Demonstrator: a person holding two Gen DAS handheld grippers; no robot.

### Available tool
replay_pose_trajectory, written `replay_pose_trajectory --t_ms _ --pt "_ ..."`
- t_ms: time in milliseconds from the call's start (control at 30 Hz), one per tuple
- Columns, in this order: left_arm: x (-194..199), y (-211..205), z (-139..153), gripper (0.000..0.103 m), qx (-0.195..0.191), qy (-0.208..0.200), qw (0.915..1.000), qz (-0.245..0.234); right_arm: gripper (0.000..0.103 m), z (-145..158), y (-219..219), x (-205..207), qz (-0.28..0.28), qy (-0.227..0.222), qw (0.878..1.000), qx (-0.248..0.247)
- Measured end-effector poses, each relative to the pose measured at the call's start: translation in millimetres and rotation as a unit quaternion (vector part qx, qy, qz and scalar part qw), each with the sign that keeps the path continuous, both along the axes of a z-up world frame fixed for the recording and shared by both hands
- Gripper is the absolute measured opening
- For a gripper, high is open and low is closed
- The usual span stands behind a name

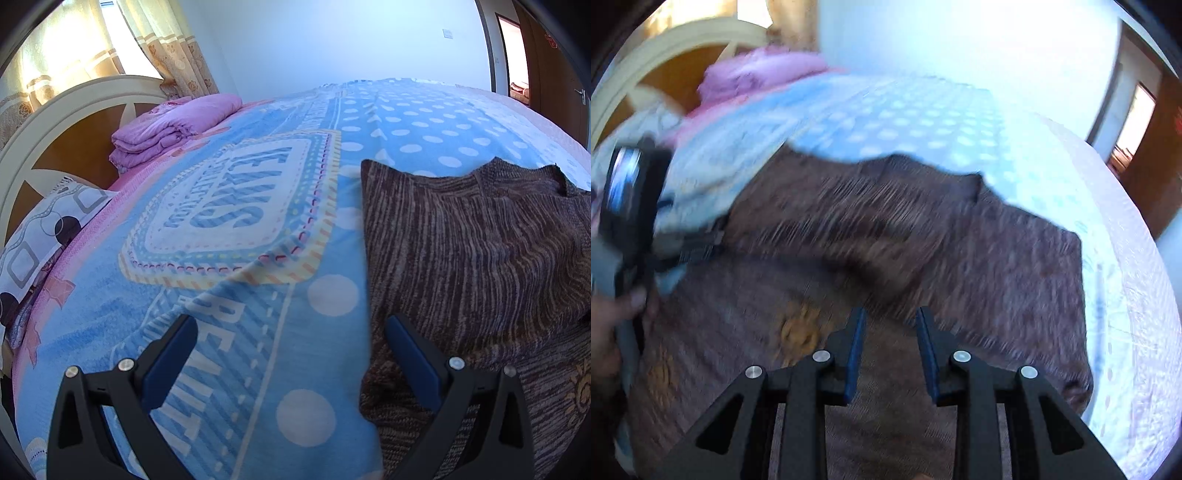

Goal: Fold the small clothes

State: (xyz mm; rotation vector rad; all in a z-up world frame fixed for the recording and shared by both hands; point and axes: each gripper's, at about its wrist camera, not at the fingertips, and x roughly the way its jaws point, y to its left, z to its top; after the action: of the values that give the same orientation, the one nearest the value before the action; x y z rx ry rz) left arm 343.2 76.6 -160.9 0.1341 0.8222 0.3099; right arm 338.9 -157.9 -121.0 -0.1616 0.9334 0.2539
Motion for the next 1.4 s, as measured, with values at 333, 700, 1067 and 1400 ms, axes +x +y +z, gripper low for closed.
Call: replay_pose_trajectory --t_ms 333,700,1067,1400 --pt "-3.1 5.8 -0.8 0.103 -0.026 0.002 0.9997 0.004 0.029 -34.0 -28.0 45.4 -0.052 0.098 0.975 0.194" --pt "-2.8 5.8 -0.4 0.103 -0.026 0.003 0.9997 0.004 0.006 7.8 -6.4 37.6 0.024 0.036 0.997 0.064" --pt "-3.9 6.8 -0.1 0.103 -0.032 -0.001 0.9995 0.002 0.008 -0.4 14.0 10.7 0.048 -0.021 0.998 0.018" --pt "-12.1 19.4 -3.0 0.103 -0.095 0.009 0.9954 0.001 0.009 -36.9 -1.4 19.9 0.05 0.033 0.997 0.052"
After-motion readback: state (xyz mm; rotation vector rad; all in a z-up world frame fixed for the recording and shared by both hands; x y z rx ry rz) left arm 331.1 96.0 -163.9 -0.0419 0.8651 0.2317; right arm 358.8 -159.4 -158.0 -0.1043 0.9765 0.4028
